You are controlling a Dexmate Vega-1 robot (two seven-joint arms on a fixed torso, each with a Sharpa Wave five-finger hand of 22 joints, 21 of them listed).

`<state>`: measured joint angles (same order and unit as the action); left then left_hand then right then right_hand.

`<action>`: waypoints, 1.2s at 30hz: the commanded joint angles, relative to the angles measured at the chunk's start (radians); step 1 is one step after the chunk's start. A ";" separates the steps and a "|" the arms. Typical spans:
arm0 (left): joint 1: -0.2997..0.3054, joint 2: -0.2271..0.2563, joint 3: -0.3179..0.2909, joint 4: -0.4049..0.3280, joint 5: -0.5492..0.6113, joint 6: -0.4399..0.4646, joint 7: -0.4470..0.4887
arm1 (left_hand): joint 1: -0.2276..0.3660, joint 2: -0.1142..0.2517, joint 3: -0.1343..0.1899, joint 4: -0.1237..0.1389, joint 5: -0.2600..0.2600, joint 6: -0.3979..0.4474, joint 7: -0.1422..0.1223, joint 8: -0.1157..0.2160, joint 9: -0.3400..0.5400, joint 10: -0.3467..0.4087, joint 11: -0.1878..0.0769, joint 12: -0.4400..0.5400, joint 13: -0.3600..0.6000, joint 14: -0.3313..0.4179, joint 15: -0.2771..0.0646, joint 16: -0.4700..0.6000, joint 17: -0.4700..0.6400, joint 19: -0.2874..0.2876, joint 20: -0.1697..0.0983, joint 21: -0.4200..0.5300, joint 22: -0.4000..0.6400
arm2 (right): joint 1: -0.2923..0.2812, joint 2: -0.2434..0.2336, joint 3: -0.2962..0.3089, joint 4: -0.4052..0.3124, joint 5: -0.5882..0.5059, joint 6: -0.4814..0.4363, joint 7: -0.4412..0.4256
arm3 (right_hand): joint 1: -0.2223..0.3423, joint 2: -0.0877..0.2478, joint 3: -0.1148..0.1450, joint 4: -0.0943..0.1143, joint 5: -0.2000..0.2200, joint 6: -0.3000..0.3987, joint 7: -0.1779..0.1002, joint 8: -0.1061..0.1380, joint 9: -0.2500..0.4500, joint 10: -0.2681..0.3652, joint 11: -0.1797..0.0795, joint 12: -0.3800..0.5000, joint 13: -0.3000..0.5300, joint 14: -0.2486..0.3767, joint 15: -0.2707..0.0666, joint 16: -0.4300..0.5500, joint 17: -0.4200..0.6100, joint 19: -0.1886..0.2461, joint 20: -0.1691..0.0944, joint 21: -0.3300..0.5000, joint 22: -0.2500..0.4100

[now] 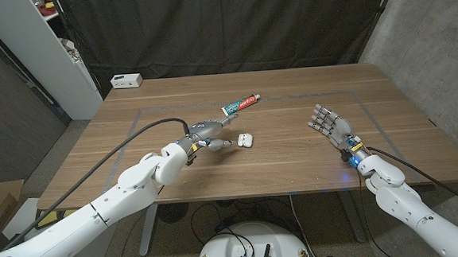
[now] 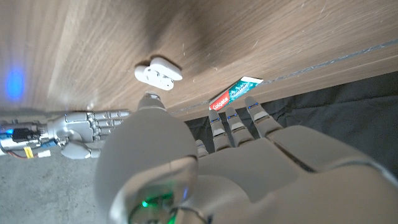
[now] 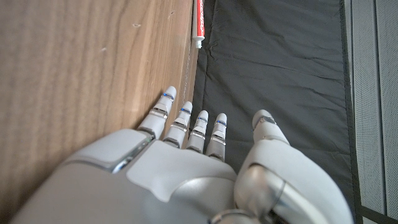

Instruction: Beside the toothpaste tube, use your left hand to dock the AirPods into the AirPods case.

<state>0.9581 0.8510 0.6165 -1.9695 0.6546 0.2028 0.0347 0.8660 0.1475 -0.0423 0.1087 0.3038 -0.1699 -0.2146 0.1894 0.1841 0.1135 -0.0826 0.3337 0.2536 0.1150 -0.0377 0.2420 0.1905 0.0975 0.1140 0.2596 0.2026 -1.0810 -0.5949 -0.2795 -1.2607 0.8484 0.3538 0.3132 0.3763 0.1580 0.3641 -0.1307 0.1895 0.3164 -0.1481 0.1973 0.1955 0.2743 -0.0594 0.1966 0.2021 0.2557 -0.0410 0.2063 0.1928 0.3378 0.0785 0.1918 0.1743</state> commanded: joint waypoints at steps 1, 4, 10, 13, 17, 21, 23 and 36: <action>0.034 -0.059 -0.042 -0.007 -0.107 0.000 0.115 | -0.012 -0.022 -0.010 0.000 -0.012 -0.108 -0.004 0.010 0.004 0.019 0.000 0.009 0.003 0.016 0.009 0.004 0.002 0.009 0.011 0.008 0.001 | 0.015 -0.024 -0.003 -0.015 -0.007 -0.043 0.000 | -0.007 -0.001 0.008 0.002 0.003 0.001 -0.003 -0.002 -0.001 0.001 -0.008 0.004 0.002 -0.003 -0.057 0.008 0.002 0.001 0.005 0.007 0.003; 0.038 -0.068 -0.054 -0.016 -0.139 -0.005 0.138 | -0.029 -0.036 -0.022 0.002 -0.028 -0.069 -0.001 0.023 0.005 0.010 0.003 0.004 0.003 0.013 0.020 -0.002 0.002 0.006 0.020 0.006 0.000 | 0.022 -0.031 -0.003 -0.018 -0.008 -0.049 0.003 | -0.008 0.000 0.008 0.002 0.003 0.000 -0.003 -0.002 -0.001 0.002 -0.010 0.004 0.002 -0.003 -0.057 0.008 0.002 0.001 0.005 0.007 0.003; 0.029 -0.085 -0.072 -0.012 -0.217 -0.047 0.163 | -0.066 -0.056 -0.043 0.008 -0.057 0.046 0.001 0.053 0.006 -0.012 0.001 -0.009 0.004 0.004 0.012 -0.016 0.002 0.003 0.025 0.000 -0.001 | 0.027 -0.051 -0.002 -0.038 -0.007 -0.073 0.008 | -0.008 -0.001 0.007 0.002 0.003 0.000 -0.003 -0.002 -0.001 0.001 -0.007 0.004 0.002 -0.003 -0.055 0.008 0.002 0.001 0.005 0.007 0.003; 0.029 -0.093 -0.083 -0.004 -0.263 -0.070 0.170 | -0.077 -0.061 -0.050 0.009 -0.064 0.082 0.002 0.060 0.005 -0.014 0.004 -0.011 0.004 0.005 0.012 -0.019 0.002 0.002 0.026 -0.002 -0.002 | 0.025 -0.066 0.000 -0.060 -0.007 -0.088 0.004 | -0.009 -0.001 0.007 0.003 0.003 -0.001 -0.004 -0.002 -0.001 0.000 -0.008 0.003 0.002 -0.004 -0.057 0.008 0.002 0.001 0.005 0.007 0.003; 0.034 -0.111 -0.099 0.010 -0.324 -0.092 0.192 | -0.094 -0.066 -0.058 0.014 -0.071 0.126 0.001 0.069 0.005 -0.012 0.007 -0.012 0.004 0.013 0.009 -0.018 0.002 0.008 0.029 -0.001 -0.002 | 0.033 -0.084 -0.003 -0.083 -0.011 -0.112 0.003 | -0.009 -0.001 0.007 0.003 0.002 0.001 -0.004 -0.002 -0.001 0.000 -0.012 0.003 0.002 -0.004 -0.057 0.008 0.002 0.001 0.004 0.007 0.003; 0.035 -0.129 -0.118 0.034 -0.406 -0.134 0.201 | -0.104 -0.067 -0.063 0.015 -0.075 0.148 -0.004 0.068 0.003 0.000 0.007 -0.009 0.004 0.036 -0.005 -0.013 0.002 0.041 0.027 0.010 -0.003 | 0.047 -0.098 -0.005 -0.112 -0.017 -0.135 -0.007 | -0.010 -0.001 0.007 0.003 0.003 0.001 -0.004 -0.002 -0.001 0.000 -0.004 0.003 0.002 -0.005 -0.057 0.007 0.002 0.000 0.004 0.007 0.003; 0.035 -0.134 -0.123 0.043 -0.436 -0.149 0.202 | -0.112 -0.062 -0.064 0.016 -0.078 0.166 -0.003 0.065 0.002 0.029 0.007 -0.001 0.005 0.066 -0.022 -0.006 0.002 0.066 0.022 0.018 -0.003 | 0.053 -0.102 -0.007 -0.124 -0.018 -0.147 -0.014 | -0.010 -0.002 0.007 0.003 0.002 0.001 -0.003 -0.001 -0.001 0.000 -0.006 0.004 0.002 -0.004 -0.057 0.007 0.002 0.001 0.003 0.007 0.003; -0.071 -0.087 -0.046 0.009 -0.428 0.061 0.051 | -0.076 -0.067 -0.059 -0.032 -0.076 0.371 0.038 0.079 0.002 0.005 0.021 -0.031 0.003 0.000 -0.016 -0.056 -0.004 0.003 0.031 -0.025 -0.008 | 0.095 -0.075 -0.020 -0.133 -0.029 -0.157 -0.049 | -0.011 -0.002 0.007 0.003 0.003 0.003 -0.002 -0.001 -0.001 0.001 -0.002 0.004 0.002 -0.004 -0.056 0.007 0.002 0.001 0.002 0.007 0.003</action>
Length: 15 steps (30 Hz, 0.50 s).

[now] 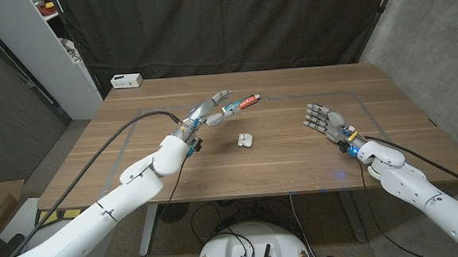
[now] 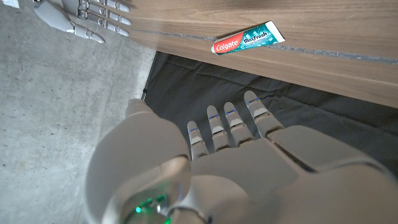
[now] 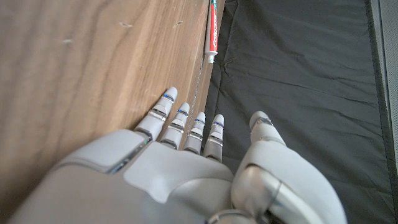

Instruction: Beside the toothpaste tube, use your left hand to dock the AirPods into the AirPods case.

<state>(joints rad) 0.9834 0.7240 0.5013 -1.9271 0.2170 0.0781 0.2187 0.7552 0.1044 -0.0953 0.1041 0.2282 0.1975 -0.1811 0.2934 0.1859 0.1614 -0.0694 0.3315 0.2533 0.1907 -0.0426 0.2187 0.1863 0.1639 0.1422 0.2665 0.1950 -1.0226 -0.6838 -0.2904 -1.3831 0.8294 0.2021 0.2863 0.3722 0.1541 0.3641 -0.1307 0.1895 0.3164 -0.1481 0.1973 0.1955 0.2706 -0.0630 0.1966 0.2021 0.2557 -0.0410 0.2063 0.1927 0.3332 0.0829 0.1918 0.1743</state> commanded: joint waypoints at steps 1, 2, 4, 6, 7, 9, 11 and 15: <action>-0.107 0.046 0.088 -0.032 0.034 0.195 -0.137 | 0.037 -0.039 -0.015 -0.033 0.006 -0.016 0.006 -0.042 0.001 -0.072 0.013 -0.042 0.004 -0.102 -0.002 -0.036 0.000 -0.086 0.000 -0.043 -0.002 | 0.039 0.016 -0.011 -0.004 -0.011 -0.004 -0.021 | -0.007 0.002 0.007 0.003 0.003 0.003 -0.003 -0.001 -0.001 0.004 0.001 0.004 0.002 -0.004 -0.056 0.007 0.002 0.006 -0.002 0.007 0.003; -0.115 0.046 0.099 -0.031 0.043 0.212 -0.145 | 0.038 -0.047 -0.020 -0.035 0.012 -0.024 0.013 -0.050 0.001 -0.086 0.012 -0.049 0.004 -0.126 0.001 -0.041 0.000 -0.102 -0.007 -0.050 -0.002 | 0.043 0.019 -0.013 0.004 -0.011 -0.003 -0.018 | -0.008 0.001 0.006 0.003 0.002 0.004 -0.001 0.000 -0.001 0.005 0.001 0.004 0.002 -0.004 -0.055 0.008 0.002 0.006 -0.002 0.007 0.003; -0.114 0.036 0.106 -0.010 0.043 0.194 -0.122 | 0.035 -0.056 -0.028 -0.036 0.020 -0.047 0.018 -0.067 0.002 -0.105 0.013 -0.057 0.004 -0.157 0.001 -0.044 0.000 -0.118 -0.016 -0.058 -0.004 | 0.046 0.022 -0.014 0.016 -0.012 -0.001 -0.015 | -0.008 0.001 0.006 0.003 0.002 0.006 -0.001 0.000 -0.001 0.005 0.001 0.004 0.002 -0.004 -0.055 0.008 0.002 0.006 -0.002 0.007 0.003; -0.100 0.016 0.094 0.014 0.013 0.169 -0.087 | 0.020 -0.044 -0.032 -0.024 0.025 -0.070 0.018 -0.080 0.003 -0.110 0.011 -0.060 0.005 -0.165 0.000 -0.039 0.002 -0.117 -0.024 -0.057 -0.005 | 0.046 0.023 -0.013 0.018 -0.012 0.002 -0.016 | -0.008 0.001 0.007 0.003 0.002 0.006 -0.001 0.000 -0.001 0.007 -0.002 0.005 0.002 -0.004 -0.055 0.008 0.002 0.006 -0.001 0.008 0.003; -0.091 0.001 0.082 0.028 -0.016 0.157 -0.071 | 0.007 -0.030 -0.032 -0.014 0.027 -0.087 0.024 -0.088 0.004 -0.111 0.010 -0.061 0.004 -0.167 0.000 -0.035 0.004 -0.114 -0.027 -0.056 -0.005 | 0.043 0.023 -0.011 0.014 -0.009 0.000 -0.021 | -0.008 0.001 0.007 0.003 0.002 0.006 -0.001 0.000 -0.001 0.006 -0.002 0.005 0.002 -0.004 -0.056 0.008 0.002 0.006 -0.001 0.008 0.003; -0.075 -0.031 0.050 0.076 -0.100 0.078 -0.045 | -0.010 -0.016 -0.033 -0.002 0.029 -0.106 0.026 -0.097 0.005 -0.118 0.014 -0.065 0.004 -0.172 0.004 -0.033 0.005 -0.106 -0.033 -0.053 -0.005 | 0.042 0.021 -0.007 0.010 -0.011 0.004 -0.026 | -0.008 0.001 0.007 0.003 0.002 0.006 -0.001 0.000 -0.001 0.006 -0.003 0.005 0.002 -0.004 -0.056 0.008 0.002 0.006 -0.001 0.007 0.003; -0.064 -0.060 0.028 0.116 -0.161 0.007 -0.018 | -0.027 -0.005 -0.036 0.010 0.031 -0.125 0.032 -0.104 0.005 -0.114 0.013 -0.065 0.003 -0.173 0.003 -0.030 0.005 -0.091 -0.030 -0.048 -0.005 | 0.042 0.020 -0.002 0.004 -0.016 0.012 -0.036 | -0.008 0.001 0.007 0.003 0.002 0.006 -0.001 0.000 -0.001 0.007 -0.002 0.005 0.002 -0.003 -0.056 0.008 0.002 0.006 -0.001 0.007 0.003; -0.054 -0.090 0.003 0.167 -0.223 -0.112 0.021 | -0.049 0.007 -0.041 0.023 0.032 -0.123 0.034 -0.101 0.006 -0.101 0.014 -0.062 0.002 -0.155 -0.002 -0.021 0.005 -0.053 -0.034 -0.035 -0.005 | 0.046 0.012 0.006 -0.022 -0.034 0.018 -0.068 | -0.008 0.002 0.007 0.002 0.003 0.008 -0.002 0.001 -0.001 0.005 -0.004 0.004 0.002 -0.004 -0.055 0.008 0.001 0.006 -0.002 0.008 0.003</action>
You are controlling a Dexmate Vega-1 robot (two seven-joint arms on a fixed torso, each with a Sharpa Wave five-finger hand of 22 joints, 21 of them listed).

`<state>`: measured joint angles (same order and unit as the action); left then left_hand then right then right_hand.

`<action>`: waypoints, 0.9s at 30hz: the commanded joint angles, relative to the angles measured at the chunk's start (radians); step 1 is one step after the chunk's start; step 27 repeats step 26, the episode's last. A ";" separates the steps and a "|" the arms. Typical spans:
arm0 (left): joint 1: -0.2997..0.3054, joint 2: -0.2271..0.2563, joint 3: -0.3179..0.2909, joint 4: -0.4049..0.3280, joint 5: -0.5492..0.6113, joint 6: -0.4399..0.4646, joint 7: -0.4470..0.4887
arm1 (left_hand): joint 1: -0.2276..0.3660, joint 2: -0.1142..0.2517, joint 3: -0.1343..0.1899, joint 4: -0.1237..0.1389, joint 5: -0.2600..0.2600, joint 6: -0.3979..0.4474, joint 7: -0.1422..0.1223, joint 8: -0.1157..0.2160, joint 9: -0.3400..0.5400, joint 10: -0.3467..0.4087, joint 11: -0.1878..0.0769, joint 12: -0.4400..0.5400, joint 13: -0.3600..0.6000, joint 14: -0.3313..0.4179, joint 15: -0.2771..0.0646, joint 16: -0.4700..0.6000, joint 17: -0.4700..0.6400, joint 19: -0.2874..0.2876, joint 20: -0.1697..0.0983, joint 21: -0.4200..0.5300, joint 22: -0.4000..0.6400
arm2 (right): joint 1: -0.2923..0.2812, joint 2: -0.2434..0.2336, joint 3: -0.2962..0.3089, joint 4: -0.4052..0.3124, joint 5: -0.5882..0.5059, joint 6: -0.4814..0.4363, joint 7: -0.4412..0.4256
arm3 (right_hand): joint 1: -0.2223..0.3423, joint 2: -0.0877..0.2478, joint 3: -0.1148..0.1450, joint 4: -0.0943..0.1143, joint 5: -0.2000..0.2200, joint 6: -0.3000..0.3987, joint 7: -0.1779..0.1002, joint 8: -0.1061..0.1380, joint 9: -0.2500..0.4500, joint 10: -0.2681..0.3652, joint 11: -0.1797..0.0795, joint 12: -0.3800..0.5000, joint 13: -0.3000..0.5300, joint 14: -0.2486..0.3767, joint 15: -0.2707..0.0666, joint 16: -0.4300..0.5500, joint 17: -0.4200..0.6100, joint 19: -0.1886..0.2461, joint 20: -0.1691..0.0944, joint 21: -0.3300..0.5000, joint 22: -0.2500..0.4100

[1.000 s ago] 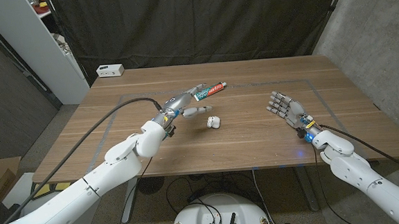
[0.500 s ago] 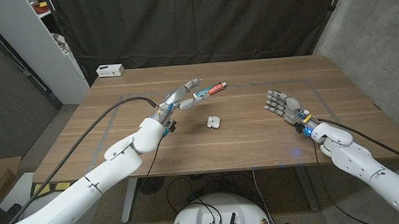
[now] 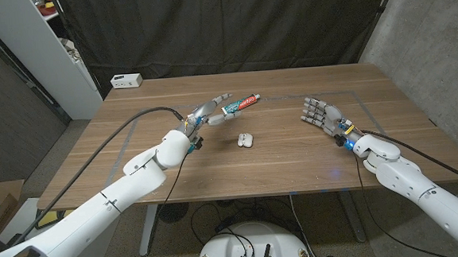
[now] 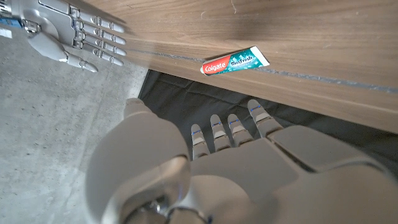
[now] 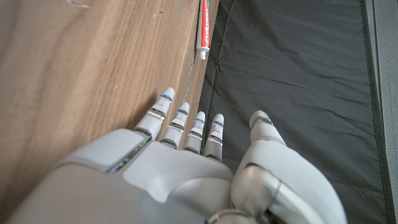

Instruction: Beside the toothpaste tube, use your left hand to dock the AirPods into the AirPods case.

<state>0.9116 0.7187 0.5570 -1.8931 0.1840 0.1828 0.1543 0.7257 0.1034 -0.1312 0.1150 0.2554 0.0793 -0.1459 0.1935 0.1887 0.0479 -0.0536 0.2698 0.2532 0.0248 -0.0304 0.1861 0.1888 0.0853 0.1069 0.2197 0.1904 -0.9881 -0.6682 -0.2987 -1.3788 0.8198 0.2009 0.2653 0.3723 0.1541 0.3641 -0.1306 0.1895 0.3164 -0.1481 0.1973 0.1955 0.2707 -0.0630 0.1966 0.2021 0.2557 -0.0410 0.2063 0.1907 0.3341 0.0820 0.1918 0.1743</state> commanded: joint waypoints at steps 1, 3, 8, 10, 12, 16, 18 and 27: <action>0.018 -0.085 -0.057 0.139 -0.199 -0.234 0.089 | -0.027 0.011 -0.007 0.016 0.005 0.001 0.002 0.002 0.003 0.023 -0.003 0.003 0.002 0.016 -0.016 0.013 0.003 0.028 0.001 0.012 -0.001 | 0.015 -0.004 0.014 -0.032 -0.032 0.023 -0.055 | -0.008 0.002 0.007 0.002 0.003 0.008 -0.002 0.001 -0.001 0.005 -0.004 0.004 0.002 -0.004 -0.056 0.008 0.003 0.006 -0.001 0.008 0.003; 0.017 -0.083 -0.065 0.149 -0.206 -0.265 0.096 | -0.035 0.014 -0.010 0.020 0.006 0.016 0.007 0.007 0.003 0.028 -0.004 0.004 0.001 0.023 -0.014 0.015 0.002 0.031 0.001 0.012 -0.001 | 0.018 -0.002 0.013 -0.048 -0.045 0.025 -0.081 | -0.008 0.002 0.008 0.002 0.003 0.009 -0.002 0.001 -0.001 0.005 -0.005 0.004 0.002 -0.003 -0.056 0.008 0.003 0.006 -0.001 0.008 0.003; -0.005 -0.051 -0.069 0.170 -0.213 -0.288 0.060 | -0.040 0.013 -0.014 0.020 0.006 0.043 0.009 0.016 0.003 0.030 0.000 0.004 0.000 0.021 -0.012 0.012 0.000 0.026 0.005 0.009 -0.001 | 0.033 0.018 -0.003 -0.061 -0.081 0.034 -0.127 | -0.008 0.003 0.008 0.002 0.003 0.010 -0.002 0.001 -0.001 0.003 -0.005 0.003 0.002 -0.004 -0.059 0.007 0.003 0.007 -0.001 0.008 0.003; -0.019 -0.042 -0.066 0.191 -0.227 -0.302 0.031 | -0.039 0.010 -0.015 0.018 0.007 0.059 0.014 0.022 0.003 0.029 -0.001 0.003 0.000 0.018 -0.013 0.011 -0.001 0.024 0.006 0.007 -0.001 | 0.038 0.030 -0.010 -0.060 -0.088 0.036 -0.141 | -0.007 0.002 0.008 0.001 0.003 0.009 -0.002 0.001 -0.001 0.004 -0.005 0.004 0.002 -0.003 -0.057 0.008 0.003 0.007 0.000 0.008 0.003; -0.024 -0.043 -0.067 0.210 -0.245 -0.320 0.017 | -0.038 0.008 -0.016 0.016 0.007 0.063 0.017 0.022 0.003 0.025 0.000 0.001 -0.001 0.016 -0.013 0.009 -0.002 0.019 0.005 0.004 -0.002 | 0.041 0.038 -0.017 -0.062 -0.096 0.033 -0.155 | -0.008 0.002 0.008 0.001 0.003 0.009 -0.003 0.001 -0.001 0.004 -0.003 0.004 0.002 -0.003 -0.056 0.008 0.003 0.007 -0.001 0.008 0.003; -0.033 -0.039 -0.066 0.227 -0.252 -0.344 0.006 | -0.036 0.006 -0.017 0.013 0.008 0.065 0.020 0.022 0.002 0.023 0.001 -0.001 -0.001 0.016 -0.011 0.008 -0.003 0.018 0.006 0.003 -0.002 | 0.047 0.055 -0.027 -0.064 -0.110 0.033 -0.184 | -0.008 0.002 0.008 0.002 0.003 0.009 -0.001 0.001 -0.001 0.004 -0.003 0.004 0.002 -0.003 -0.057 0.008 0.003 0.007 -0.001 0.008 0.003; -0.040 -0.041 -0.067 0.239 -0.259 -0.358 0.001 | -0.036 0.005 -0.018 0.013 0.008 0.066 0.020 0.022 0.002 0.023 0.002 -0.001 -0.001 0.016 -0.011 0.008 -0.003 0.018 0.006 0.003 -0.002 | 0.052 0.062 -0.032 -0.060 -0.120 0.035 -0.197 | -0.008 0.002 0.008 0.001 0.003 0.010 -0.001 0.001 -0.001 0.004 -0.002 0.004 0.002 -0.003 -0.057 0.008 0.003 0.007 0.000 0.008 0.003; -0.056 -0.069 -0.072 0.289 -0.315 -0.424 -0.023 | -0.034 0.005 -0.018 0.010 0.009 0.066 0.020 0.019 0.002 0.026 0.005 -0.001 -0.002 0.015 -0.011 0.007 -0.004 0.012 0.008 -0.001 -0.002 | 0.087 0.096 -0.060 -0.040 -0.139 0.013 -0.228 | -0.009 0.002 0.008 0.002 0.002 0.011 0.001 0.001 -0.001 0.004 -0.003 0.004 0.002 -0.003 -0.058 0.008 0.003 0.007 0.000 0.008 0.003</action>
